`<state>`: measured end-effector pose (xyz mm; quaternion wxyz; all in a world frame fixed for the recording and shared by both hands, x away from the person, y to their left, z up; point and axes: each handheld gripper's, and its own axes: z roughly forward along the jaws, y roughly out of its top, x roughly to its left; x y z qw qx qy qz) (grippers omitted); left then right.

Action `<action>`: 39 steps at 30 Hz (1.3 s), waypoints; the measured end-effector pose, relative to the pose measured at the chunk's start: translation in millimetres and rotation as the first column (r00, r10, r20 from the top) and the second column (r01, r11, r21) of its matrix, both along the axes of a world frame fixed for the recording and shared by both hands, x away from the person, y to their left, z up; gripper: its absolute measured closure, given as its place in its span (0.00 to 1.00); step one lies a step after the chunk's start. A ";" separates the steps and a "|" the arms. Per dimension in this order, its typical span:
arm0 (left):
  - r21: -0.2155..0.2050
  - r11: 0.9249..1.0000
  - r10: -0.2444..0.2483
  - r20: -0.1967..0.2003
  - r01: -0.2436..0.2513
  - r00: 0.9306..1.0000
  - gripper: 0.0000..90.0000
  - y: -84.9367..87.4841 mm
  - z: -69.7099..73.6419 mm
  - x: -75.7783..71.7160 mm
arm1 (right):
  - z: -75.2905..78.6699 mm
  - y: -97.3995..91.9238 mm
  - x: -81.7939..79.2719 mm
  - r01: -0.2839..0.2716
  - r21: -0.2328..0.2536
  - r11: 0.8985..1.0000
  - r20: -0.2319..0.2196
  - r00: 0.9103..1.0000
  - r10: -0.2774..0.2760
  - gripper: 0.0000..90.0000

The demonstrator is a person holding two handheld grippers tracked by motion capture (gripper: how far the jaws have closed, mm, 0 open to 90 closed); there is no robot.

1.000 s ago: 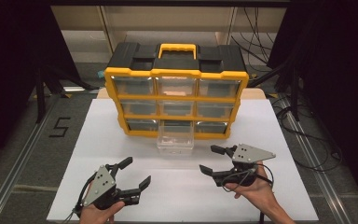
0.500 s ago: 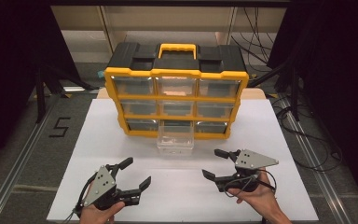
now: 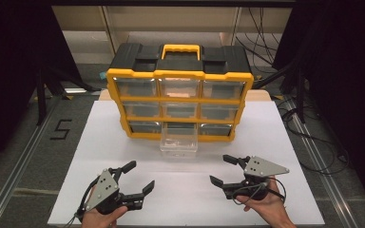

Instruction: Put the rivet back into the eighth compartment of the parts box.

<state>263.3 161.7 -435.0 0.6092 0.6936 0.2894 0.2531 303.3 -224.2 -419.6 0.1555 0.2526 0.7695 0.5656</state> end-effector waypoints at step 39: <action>0.004 1.000 -0.003 0.001 0.003 1.000 0.18 0.1 0.1 -0.9 | -7.9 -9.0 -6.6 0.049 -0.015 0.999 0.006 0.999 -0.049 0.19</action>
